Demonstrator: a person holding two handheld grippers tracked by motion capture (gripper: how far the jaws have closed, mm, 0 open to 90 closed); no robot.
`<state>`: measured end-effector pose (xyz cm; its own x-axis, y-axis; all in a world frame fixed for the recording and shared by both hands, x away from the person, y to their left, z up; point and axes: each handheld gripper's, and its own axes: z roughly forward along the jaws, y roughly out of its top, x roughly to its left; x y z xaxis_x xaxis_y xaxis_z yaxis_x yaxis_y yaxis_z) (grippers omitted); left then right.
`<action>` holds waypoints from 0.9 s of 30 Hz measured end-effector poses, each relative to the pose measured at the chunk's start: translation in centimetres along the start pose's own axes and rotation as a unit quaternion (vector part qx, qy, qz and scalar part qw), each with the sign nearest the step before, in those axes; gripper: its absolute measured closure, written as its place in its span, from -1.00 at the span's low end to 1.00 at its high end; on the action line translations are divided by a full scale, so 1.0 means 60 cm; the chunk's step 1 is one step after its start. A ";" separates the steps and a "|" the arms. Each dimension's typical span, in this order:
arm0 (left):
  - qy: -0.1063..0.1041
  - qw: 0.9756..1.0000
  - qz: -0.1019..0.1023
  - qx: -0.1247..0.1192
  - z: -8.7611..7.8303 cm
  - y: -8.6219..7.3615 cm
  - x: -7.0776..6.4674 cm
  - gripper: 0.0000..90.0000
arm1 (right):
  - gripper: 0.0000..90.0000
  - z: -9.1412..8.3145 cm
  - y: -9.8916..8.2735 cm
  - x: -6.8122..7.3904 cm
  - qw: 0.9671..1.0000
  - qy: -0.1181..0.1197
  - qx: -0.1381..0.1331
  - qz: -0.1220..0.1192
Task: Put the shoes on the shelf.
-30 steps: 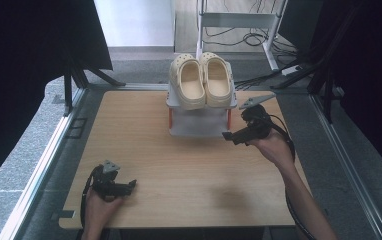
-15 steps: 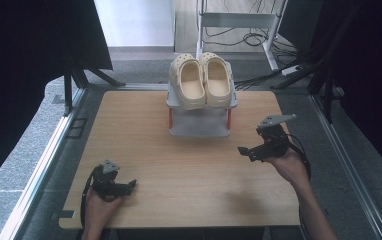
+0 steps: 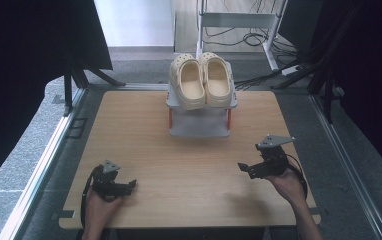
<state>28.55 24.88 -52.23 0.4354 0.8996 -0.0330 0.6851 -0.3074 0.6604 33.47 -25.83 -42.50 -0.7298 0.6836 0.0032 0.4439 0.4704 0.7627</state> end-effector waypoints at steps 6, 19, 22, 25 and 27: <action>0.000 1.000 0.000 0.000 0.000 0.000 0.000 -0.97 | -1.00 0.028 -0.032 0.009 1.000 -0.002 0.010 0.002; 0.001 1.000 -0.002 0.000 0.000 0.000 -0.001 -0.97 | -1.00 0.088 -0.101 0.026 1.000 0.010 0.019 0.020; 0.001 1.000 -0.001 0.000 0.000 0.000 -0.001 -0.97 | -1.00 0.097 -0.112 0.028 0.999 0.008 0.029 0.018; 0.001 1.000 -0.001 0.000 0.000 0.000 -0.001 -0.97 | -1.00 0.103 -0.117 0.031 0.999 0.001 0.044 0.014; 0.001 1.000 -0.001 0.000 0.000 0.000 -0.001 -0.97 | -1.00 0.105 -0.117 0.034 0.999 -0.003 0.049 0.008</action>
<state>28.52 24.85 -52.23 0.4318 0.9014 -0.0327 0.6865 -0.3049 0.6601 32.15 -24.25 -51.91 -0.7195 0.6944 0.0110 0.5043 0.5115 0.6958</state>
